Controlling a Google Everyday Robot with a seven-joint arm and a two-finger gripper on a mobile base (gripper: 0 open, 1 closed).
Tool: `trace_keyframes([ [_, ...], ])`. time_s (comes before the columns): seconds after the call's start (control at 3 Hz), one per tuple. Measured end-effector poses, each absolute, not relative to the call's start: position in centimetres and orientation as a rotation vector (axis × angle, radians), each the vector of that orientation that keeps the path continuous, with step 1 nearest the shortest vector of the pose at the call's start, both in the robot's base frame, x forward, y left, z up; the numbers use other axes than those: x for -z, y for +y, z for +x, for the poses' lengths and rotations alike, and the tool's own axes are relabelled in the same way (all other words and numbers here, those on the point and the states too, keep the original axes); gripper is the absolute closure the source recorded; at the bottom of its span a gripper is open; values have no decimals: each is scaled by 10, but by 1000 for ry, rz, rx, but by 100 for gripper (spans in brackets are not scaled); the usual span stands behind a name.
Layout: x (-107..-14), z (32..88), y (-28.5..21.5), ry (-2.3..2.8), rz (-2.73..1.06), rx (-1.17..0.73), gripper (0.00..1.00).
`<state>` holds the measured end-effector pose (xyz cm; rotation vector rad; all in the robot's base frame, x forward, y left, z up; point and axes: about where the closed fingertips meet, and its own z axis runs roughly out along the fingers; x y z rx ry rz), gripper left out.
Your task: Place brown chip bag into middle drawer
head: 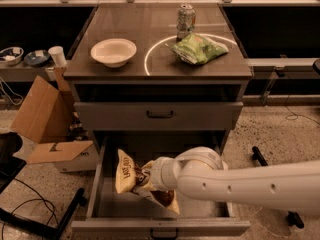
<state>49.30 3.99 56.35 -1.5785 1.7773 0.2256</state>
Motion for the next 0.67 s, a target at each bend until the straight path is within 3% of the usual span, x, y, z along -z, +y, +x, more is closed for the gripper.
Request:
trace_keyframes([
  [0.33, -532, 522, 73, 1860, -1609, -381, 77],
  [0.67, -543, 539, 68, 1875, -1607, -385, 55],
])
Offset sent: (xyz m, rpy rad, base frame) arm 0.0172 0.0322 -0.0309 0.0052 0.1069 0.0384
